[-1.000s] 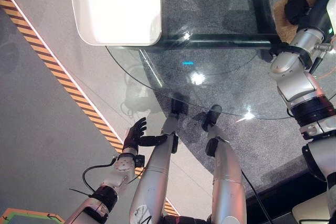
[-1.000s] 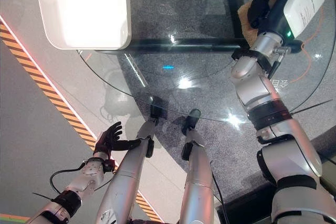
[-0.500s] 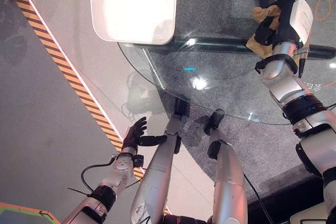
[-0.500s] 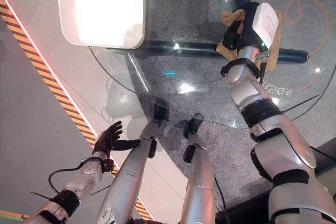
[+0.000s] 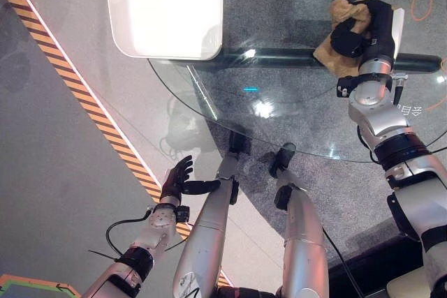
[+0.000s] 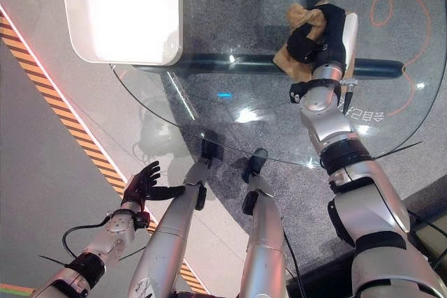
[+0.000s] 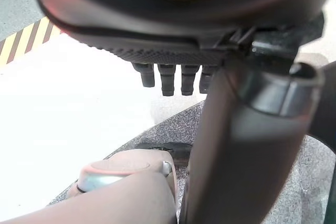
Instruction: Wipe the table with a cloth and put it in the basket.
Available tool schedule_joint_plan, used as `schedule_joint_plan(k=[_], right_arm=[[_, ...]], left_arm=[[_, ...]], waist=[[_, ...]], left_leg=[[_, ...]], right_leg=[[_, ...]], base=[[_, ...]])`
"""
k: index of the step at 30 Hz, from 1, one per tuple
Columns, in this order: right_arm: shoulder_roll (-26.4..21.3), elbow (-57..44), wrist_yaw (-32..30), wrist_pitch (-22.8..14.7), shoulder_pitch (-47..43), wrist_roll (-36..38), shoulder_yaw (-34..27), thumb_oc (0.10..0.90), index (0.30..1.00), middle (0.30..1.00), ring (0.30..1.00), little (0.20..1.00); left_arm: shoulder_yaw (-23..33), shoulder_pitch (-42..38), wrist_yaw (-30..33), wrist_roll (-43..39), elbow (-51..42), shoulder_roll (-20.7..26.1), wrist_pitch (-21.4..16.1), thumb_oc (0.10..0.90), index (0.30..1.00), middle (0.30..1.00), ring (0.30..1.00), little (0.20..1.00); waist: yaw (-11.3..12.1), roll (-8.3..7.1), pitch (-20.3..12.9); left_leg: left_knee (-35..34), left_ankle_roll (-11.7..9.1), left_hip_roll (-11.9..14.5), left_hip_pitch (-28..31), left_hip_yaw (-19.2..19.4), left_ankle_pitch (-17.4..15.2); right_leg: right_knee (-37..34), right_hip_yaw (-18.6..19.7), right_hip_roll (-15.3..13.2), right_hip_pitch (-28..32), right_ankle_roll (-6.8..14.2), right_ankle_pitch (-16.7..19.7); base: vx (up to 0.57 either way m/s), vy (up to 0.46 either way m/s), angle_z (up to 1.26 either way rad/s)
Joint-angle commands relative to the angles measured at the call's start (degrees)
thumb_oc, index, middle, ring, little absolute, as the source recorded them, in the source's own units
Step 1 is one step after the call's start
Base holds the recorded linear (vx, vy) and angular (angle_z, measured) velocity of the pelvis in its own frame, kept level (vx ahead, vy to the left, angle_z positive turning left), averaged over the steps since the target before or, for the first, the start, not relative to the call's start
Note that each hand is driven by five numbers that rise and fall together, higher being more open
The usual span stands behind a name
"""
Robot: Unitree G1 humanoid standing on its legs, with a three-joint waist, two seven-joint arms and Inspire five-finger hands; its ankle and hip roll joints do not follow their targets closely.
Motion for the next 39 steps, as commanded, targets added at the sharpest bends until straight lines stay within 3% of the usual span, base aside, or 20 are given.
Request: schedule_joint_plan(k=[1,6,14,31,39], right_arm=[[8.1,-11.8,8.0,-7.1,2.1,2.3,2.8,0.1,0.3,0.3,0.3,0.2],[12.8,-15.8,10.5,-7.6,3.2,2.3,4.2,0.1,0.3,0.3,0.3,0.2],[19.2,-18.0,13.0,-4.0,3.6,1.2,9.1,0.1,0.3,0.3,0.3,0.2],[20.4,-14.9,18.2,-2.2,4.9,3.2,13.0,0.1,0.3,0.3,0.3,0.2],[21.8,-17.4,23.9,-2.6,6.7,9.3,13.6,0.1,0.3,0.3,0.3,0.2]], left_arm=[[-3.5,5.2,0.7,2.0,-0.4,-2.7,1.3,0.8,0.9,0.9,0.9,0.9],[-4.0,4.7,0.9,2.6,-0.3,-3.5,1.9,0.8,0.9,0.9,0.9,0.9],[-4.7,3.3,1.2,2.9,-0.9,-4.8,2.9,0.8,0.9,0.9,0.9,0.9],[-5.1,3.1,1.0,3.4,-0.7,-4.4,3.2,0.8,0.9,0.9,0.9,0.9],[-4.8,3.6,1.4,3.9,-1.2,-4.5,2.2,0.8,0.9,0.9,0.9,0.9]], waist=[[1.7,2.97,-1.2],[1.8,3.16,-1.2],[2.5,3.54,-1.2],[3.2,3.74,-1.2],[3.1,3.35,-1.2]], left_leg=[[5.3,0.8,-1.1,1.2,2.0,-10.2],[5.1,0.6,-1.2,1.2,2.0,-9.7],[4.8,0.5,-1.6,1.0,1.9,-8.9],[5.5,0.3,-1.6,0.6,1.9,-8.5],[5.1,0.3,-1.4,1.4,1.8,-8.3]], right_leg=[[-4.0,1.3,0.3,-0.5,3.8,4.2],[-4.2,1.4,0.2,-0.7,3.9,4.5],[-4.8,1.4,0.0,-0.8,4.0,5.0],[-4.5,1.1,-0.8,-0.7,4.4,5.4],[-4.7,0.9,-0.6,0.1,4.2,5.3]], base=[[0.0,0.0,0.0],[0.0,0.002,0.01],[0.01,0.017,0.05],[0.0,0.001,0.03],[0.0,-0.005,0.0]])
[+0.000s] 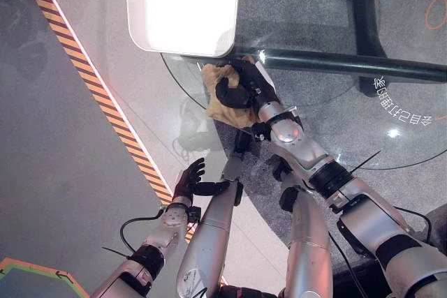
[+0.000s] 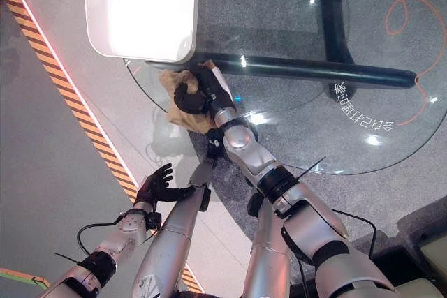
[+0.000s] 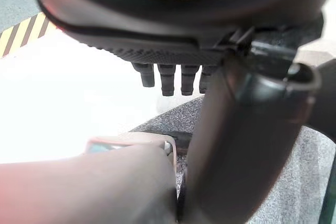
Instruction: Wipe the table with a cloth and put it in the basket.
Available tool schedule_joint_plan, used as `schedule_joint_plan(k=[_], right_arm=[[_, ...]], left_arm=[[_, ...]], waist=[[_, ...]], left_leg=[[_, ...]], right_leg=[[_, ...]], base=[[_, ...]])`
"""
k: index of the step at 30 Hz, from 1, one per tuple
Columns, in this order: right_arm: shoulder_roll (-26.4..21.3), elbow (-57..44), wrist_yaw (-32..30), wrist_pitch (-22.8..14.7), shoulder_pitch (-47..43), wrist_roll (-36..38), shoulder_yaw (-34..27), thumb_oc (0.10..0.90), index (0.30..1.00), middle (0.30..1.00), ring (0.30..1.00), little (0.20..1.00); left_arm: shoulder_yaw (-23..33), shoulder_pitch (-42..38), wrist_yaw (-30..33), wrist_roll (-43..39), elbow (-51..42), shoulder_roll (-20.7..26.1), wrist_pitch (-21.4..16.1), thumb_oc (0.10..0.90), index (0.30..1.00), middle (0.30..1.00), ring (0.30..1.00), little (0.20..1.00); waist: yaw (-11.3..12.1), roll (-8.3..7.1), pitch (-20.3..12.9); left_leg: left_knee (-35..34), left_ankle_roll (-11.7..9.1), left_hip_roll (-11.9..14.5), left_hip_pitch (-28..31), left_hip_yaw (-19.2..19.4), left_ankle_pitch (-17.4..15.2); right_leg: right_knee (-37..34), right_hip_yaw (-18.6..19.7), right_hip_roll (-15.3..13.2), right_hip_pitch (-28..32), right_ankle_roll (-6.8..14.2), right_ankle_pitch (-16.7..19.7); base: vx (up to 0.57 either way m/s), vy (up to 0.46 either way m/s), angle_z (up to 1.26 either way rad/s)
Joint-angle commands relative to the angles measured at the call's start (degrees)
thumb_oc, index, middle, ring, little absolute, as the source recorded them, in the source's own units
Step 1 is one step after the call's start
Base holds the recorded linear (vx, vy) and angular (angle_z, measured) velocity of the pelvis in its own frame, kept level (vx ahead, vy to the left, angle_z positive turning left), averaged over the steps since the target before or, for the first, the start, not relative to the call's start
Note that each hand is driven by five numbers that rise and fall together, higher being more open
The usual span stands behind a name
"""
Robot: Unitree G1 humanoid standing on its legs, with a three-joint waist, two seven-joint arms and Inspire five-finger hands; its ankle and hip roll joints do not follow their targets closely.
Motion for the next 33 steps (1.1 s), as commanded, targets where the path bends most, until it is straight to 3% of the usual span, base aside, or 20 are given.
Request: schedule_joint_plan(k=[1,13,21,22,23,24,33], right_arm=[[4.4,-9.7,6.2,-4.1,0.9,2.9,2.0,0.1,0.3,0.3,0.3,0.2],[5.3,-14.7,7.9,-3.5,2.8,0.2,4.2,0.1,0.3,0.3,0.3,0.2],[2.8,-16.5,4.5,-4.8,4.8,-0.7,2.1,0.1,0.3,0.3,0.3,0.2],[2.1,-16.9,4.4,-5.2,3.9,-0.5,1.6,0.1,0.3,0.3,0.3,0.2],[2.0,-17.2,4.4,-5.6,5.1,-0.3,1.4,0.1,0.3,0.3,0.3,0.2],[1.5,-17.8,4.3,-5.7,4.3,-0.3,0.9,0.1,0.3,0.3,0.3,0.2],[-0.7,-25.8,4.7,-5.9,4.5,1.8,-1.3,0.1,0.3,0.3,0.3,0.2]], left_arm=[[-2.9,4.9,1.2,1.8,-1.0,-1.2,-0.6,0.8,0.9,0.9,0.9,0.9],[0.8,5.6,9.7,3.4,-6.4,1.1,-9.1,0.8,0.9,0.9,0.9,0.9],[2.9,7.1,8.4,4.9,-8.0,2.8,-9.6,0.8,0.9,0.9,0.9,0.9],[3.3,6.2,8.2,5.0,-8.0,3.1,-9.6,0.8,0.9,0.9,0.9,0.9],[3.0,7.3,7.9,5.1,-8.0,3.2,-9.7,0.8,0.9,0.9,0.9,0.9],[3.4,6.4,7.6,5.1,-8.1,3.4,-9.7,0.8,0.9,0.9,0.9,0.9],[2.5,6.7,4.6,6.3,-8.7,4.4,-10.1,0.8,0.9,0.9,0.9,0.9]], waist=[[1.0,1.79,-1.1],[1.7,0.49,-1.1],[1.6,-0.52,-1.1],[1.3,-0.79,-1.1],[1.4,-0.78,-1.1],[1.1,-1.02,-1.1],[0.2,-1.82,-1.1]], left_leg=[[7.8,3.0,-1.4,-0.4,4.3,-9.7],[6.2,2.8,-0.8,3.6,3.6,-9.0],[4.9,2.7,0.0,7.9,3.3,-9.0],[4.5,2.9,-0.1,6.3,3.5,-7.2],[4.6,2.7,0.2,8.8,3.4,-9.0],[4.4,2.9,0.1,7.2,3.5,-7.3],[2.8,3.0,0.6,12.5,4.1,-7.8]], right_leg=[[-7.0,2.9,0.0,-0.4,5.4,6.9],[-7.3,2.2,0.2,3.5,4.9,6.5],[-7.6,2.0,0.4,7.5,4.8,6.1],[-8.4,1.5,0.3,6.2,4.2,7.7],[-7.7,2.0,0.5,8.3,4.8,6.0],[-8.4,1.5,0.3,7.0,4.2,7.6],[-9.3,2.4,0.9,11.6,4.4,7.2]], base=[[0.0,0.0,0.0],[-0.02,-0.041,0.0],[-0.03,-0.044,0.0],[-0.03,-0.039,-0.01],[-0.08,-0.026,-0.02],[-0.03,-0.041,-0.01],[-0.03,-0.027,-0.05]])
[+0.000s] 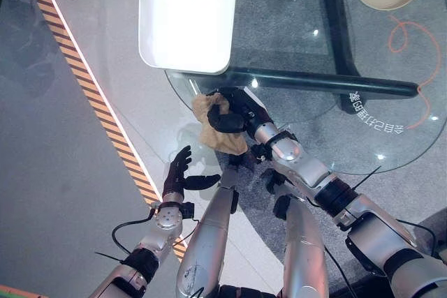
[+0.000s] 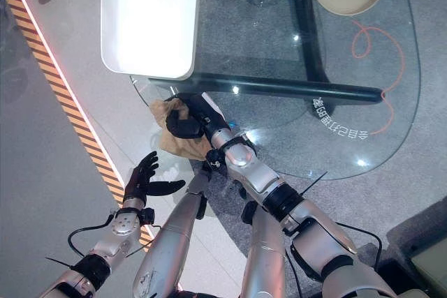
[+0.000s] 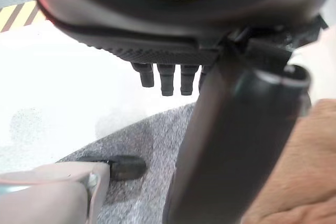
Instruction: Wipe the table with a cloth and put it in the basket.
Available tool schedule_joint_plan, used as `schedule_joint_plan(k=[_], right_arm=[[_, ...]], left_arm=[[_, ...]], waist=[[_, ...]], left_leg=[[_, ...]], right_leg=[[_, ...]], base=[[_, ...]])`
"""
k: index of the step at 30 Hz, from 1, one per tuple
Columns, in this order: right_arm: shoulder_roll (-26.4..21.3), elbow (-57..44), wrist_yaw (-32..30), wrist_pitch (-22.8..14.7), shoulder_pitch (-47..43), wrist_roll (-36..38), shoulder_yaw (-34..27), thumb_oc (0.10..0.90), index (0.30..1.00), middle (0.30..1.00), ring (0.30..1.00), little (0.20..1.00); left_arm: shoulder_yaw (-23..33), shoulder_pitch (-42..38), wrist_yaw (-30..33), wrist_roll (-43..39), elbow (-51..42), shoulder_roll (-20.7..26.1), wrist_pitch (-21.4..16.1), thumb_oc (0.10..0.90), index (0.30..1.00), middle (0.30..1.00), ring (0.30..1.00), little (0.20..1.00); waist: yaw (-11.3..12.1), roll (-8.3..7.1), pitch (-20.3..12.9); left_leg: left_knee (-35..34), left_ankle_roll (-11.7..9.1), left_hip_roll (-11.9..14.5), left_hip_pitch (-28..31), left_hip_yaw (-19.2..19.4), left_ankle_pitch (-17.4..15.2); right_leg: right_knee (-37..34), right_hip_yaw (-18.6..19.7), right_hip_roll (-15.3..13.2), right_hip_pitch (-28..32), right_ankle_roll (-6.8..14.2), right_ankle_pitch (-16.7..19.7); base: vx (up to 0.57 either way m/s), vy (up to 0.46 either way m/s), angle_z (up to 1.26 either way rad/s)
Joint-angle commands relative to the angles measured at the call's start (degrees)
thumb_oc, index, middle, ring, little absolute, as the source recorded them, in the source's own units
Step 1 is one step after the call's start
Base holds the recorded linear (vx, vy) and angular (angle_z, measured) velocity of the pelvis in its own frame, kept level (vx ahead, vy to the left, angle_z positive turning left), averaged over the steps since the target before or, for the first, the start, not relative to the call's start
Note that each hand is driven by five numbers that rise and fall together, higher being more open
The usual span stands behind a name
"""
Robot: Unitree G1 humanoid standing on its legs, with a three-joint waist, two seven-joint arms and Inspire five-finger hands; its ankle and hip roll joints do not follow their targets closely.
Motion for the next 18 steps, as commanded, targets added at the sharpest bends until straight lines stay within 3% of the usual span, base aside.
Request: schedule_joint_plan(k=[1,8,13,18], right_arm=[[2.9,-14.9,1.6,-6.9,-2.3,2.4,-2.3,0.1,0.3,0.3,0.3,0.2],[1.5,-22.8,1.9,-5.5,-2.1,3.6,-2.3,0.1,0.3,0.3,0.3,0.2],[1.7,-25.9,2.3,-5.3,-2.0,4.8,-2.0,0.1,0.3,0.3,0.3,0.2],[2.2,-28.1,2.4,-4.6,-1.3,4.8,-2.2,0.1,0.3,0.3,0.3,0.2]], left_arm=[[-0.5,4.3,-1.7,1.1,-5.5,1.9,-3.6,0.8,0.9,0.9,0.9,0.9],[-1.2,3.7,-13.5,-10.6,-16.9,2.9,-8.7,0.8,0.9,0.9,0.9,0.9],[-2.7,2.0,-13.1,-12.3,-26.0,3.0,-11.6,0.8,0.9,0.9,0.9,0.9],[-2.8,0.8,-12.1,-11.8,-31.1,2.5,-11.6,0.8,0.9,0.9,0.9,0.9]], waist=[[0.6,-0.17,-1.2],[0.0,0.22,-1.2],[-0.2,0.69,-1.2],[-0.3,0.37,-1.2]], left_leg=[[4.3,2.9,-0.9,3.5,3.4,-8.3],[3.7,3.3,-1.2,4.9,3.7,-8.4],[3.7,3.9,-1.7,5.1,3.7,-8.6],[3.7,4.2,-2.1,5.0,3.6,-8.6]], right_leg=[[-6.9,2.5,-0.5,2.4,5.3,6.4],[-7.5,3.0,-0.5,3.7,5.3,6.5],[-7.2,3.4,-0.5,3.6,5.2,6.5],[-7.8,3.4,-0.4,3.9,5.2,6.6]], base=[[-0.01,-0.018,-0.03],[0.0,-0.001,0.0],[0.0,0.0,0.0],[0.0,0.0,0.0]])
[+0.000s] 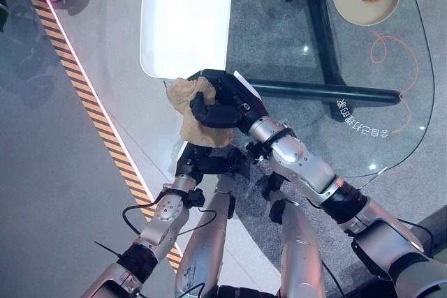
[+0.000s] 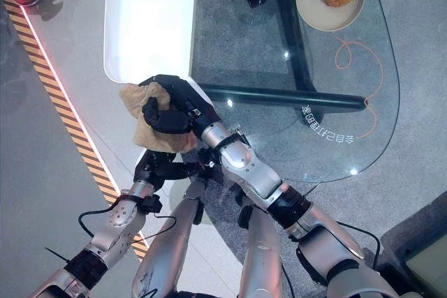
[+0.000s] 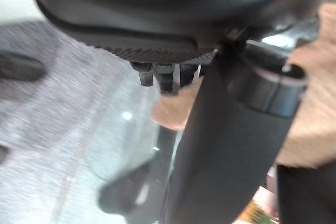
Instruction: Wipe the table with a cloth and put it in the basket.
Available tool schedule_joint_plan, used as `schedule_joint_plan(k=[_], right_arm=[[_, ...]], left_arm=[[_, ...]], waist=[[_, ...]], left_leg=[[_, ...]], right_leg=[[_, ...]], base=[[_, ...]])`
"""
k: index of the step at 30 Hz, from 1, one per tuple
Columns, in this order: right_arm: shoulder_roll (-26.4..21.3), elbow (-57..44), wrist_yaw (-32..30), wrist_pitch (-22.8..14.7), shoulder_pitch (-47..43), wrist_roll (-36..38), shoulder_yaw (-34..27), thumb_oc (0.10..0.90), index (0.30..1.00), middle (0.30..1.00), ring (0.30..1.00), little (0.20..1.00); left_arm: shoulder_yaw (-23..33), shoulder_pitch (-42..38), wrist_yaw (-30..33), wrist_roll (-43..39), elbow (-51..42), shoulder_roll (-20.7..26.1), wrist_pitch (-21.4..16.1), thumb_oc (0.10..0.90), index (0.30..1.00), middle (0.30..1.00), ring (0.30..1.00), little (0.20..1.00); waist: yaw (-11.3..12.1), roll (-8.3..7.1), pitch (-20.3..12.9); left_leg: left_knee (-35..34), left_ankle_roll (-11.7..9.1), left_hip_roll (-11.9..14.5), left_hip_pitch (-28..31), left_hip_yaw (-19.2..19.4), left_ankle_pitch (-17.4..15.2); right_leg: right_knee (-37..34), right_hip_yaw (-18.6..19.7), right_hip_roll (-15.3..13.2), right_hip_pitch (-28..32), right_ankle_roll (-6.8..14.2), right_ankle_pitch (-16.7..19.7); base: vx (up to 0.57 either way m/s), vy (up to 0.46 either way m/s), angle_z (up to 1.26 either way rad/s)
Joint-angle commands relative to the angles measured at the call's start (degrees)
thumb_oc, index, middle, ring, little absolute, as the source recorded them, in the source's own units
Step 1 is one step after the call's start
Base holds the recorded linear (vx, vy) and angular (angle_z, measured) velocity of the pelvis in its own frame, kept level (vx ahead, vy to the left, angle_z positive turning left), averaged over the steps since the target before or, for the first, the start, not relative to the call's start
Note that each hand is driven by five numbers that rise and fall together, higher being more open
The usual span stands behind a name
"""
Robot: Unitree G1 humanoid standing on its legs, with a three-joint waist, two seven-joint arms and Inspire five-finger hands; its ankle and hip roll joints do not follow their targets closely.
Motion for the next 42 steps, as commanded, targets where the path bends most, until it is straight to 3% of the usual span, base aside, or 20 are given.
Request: schedule_joint_plan(k=[1,9,14,25,32,42], right_arm=[[3.3,-14.4,2.5,-4.8,-3.5,1.9,-1.5,0.1,0.3,0.3,0.3,0.2],[2.7,-15.6,2.8,-2.6,-3.5,-2.4,-0.4,0.1,0.3,0.3,0.3,0.2],[-0.9,-15.4,0.6,-2.4,-3.0,-12.2,-0.5,0.1,0.3,0.3,0.3,0.2],[-7.7,-13.5,-6.2,-4.1,0.0,-20.3,-5.2,0.1,0.3,0.3,0.3,0.2],[-10.0,-13.6,-7.0,-6.1,2.9,-18.9,-8.5,0.1,0.3,0.3,0.3,0.2],[-9.3,-14.5,-4.6,-6.0,3.6,-16.8,-7.9,0.1,0.3,0.3,0.3,0.2]], left_arm=[[-0.6,0.7,0.3,1.1,-10.0,-0.1,-5.1,0.8,0.9,0.9,0.9,0.9],[-1.1,-1.4,1.6,0.1,-12.3,-0.4,-3.6,0.8,0.9,0.9,0.9,0.9],[-0.7,-1.3,1.8,2.1,-13.0,0.4,-3.3,0.8,0.9,0.9,0.9,0.9],[-0.4,-0.7,1.6,2.3,-13.8,2.2,-3.8,0.8,0.9,0.9,0.9,0.9],[0.2,-0.1,1.8,1.7,-14.4,2.5,-3.7,0.8,0.9,0.9,0.9,0.9],[0.2,-0.4,2.1,0.9,-16.3,1.7,-4.4,0.8,0.9,0.9,0.9,0.9]], waist=[[-0.2,0.46,-1.2],[-0.5,-0.26,-1.2],[-0.8,-0.59,-1.2],[-2.1,-0.51,-1.2],[-3.1,-0.65,-1.2],[-3.4,-0.04,-1.2]], left_leg=[[4.8,4.1,-2.1,2.4,3.4,-8.9],[5.6,4.4,-2.3,1.9,3.8,-9.1],[6.2,4.5,-2.1,1.1,4.0,-9.4],[7.2,4.7,-1.9,-0.1,4.8,-10.0],[7.5,4.8,-1.6,-0.5,5.1,-10.3],[7.6,4.8,-1.8,-1.5,5.0,-10.3]], right_leg=[[-7.8,3.0,-0.4,2.0,5.2,6.7],[-8.3,3.0,-0.4,2.3,5.1,6.9],[-8.2,2.8,-0.6,1.8,5.4,7.2],[-7.5,3.3,-0.5,0.3,5.6,7.2],[-7.1,3.9,-0.2,-0.3,5.6,7.0],[-6.7,4.3,-0.3,-1.7,5.4,6.9]], base=[[0.0,0.0,0.0],[0.0,0.0,0.0],[0.0,0.0,0.0],[0.0,0.0,0.0],[0.0,0.0,0.0],[0.01,0.0,-0.04]])
